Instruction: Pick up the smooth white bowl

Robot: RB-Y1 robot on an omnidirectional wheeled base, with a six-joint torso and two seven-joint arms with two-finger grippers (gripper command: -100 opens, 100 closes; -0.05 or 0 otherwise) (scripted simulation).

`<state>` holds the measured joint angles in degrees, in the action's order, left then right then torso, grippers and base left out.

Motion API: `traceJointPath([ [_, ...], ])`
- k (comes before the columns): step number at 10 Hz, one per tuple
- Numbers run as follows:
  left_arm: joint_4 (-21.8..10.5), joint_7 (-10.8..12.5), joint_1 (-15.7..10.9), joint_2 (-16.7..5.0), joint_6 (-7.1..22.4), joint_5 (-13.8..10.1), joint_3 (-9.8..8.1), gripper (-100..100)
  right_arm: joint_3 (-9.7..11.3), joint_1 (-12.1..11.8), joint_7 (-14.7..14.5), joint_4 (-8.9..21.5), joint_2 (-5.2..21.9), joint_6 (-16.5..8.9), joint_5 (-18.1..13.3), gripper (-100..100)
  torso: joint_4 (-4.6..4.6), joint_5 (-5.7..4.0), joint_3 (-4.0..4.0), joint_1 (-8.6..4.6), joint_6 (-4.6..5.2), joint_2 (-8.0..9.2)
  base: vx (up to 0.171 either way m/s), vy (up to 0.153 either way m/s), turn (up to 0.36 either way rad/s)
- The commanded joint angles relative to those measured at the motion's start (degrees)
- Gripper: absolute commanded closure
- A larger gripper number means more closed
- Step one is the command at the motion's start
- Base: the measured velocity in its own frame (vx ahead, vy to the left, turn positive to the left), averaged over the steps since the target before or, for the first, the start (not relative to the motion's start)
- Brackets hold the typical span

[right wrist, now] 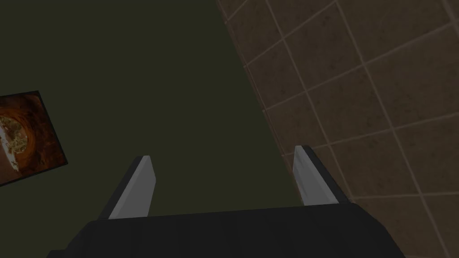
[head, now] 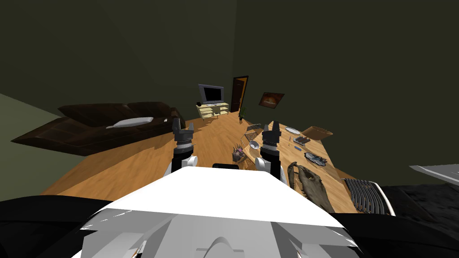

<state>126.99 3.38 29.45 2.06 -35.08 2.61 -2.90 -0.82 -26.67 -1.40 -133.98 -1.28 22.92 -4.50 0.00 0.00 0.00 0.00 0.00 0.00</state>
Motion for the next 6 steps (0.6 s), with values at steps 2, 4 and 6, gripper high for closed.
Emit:
traceJointPath([
  [2, 0.0, 0.0, 0.0, 0.0, 0.0, 0.0, 0.00, 0, -0.4, 0.1, 0.1, 1.2, 3.9, 0.2, -1.8, -100, 0.00, 0.00, -0.01, 0.02, 0.00, -0.02, 0.011, 0.019, -0.007],
  [4, 0.0, 0.0, 0.0, 0.0, 0.0, 0.0, 0.00, 0, -0.9, 0.2, 0.4, 3.0, 7.4, 0.5, -4.4, -100, -0.02, 0.02, -0.04, 0.11, 0.00, -0.08, 0.024, 0.050, -0.011],
  [6, 0.0, 0.0, 0.0, 0.0, 0.0, 0.0, 0.00, 0, -1.7, 0.2, 0.7, 5.4, 10.8, 1.0, -7.8, -100, -0.02, 0.05, -0.05, 0.22, 0.00, -0.08, 0.019, 0.069, -0.022],
])
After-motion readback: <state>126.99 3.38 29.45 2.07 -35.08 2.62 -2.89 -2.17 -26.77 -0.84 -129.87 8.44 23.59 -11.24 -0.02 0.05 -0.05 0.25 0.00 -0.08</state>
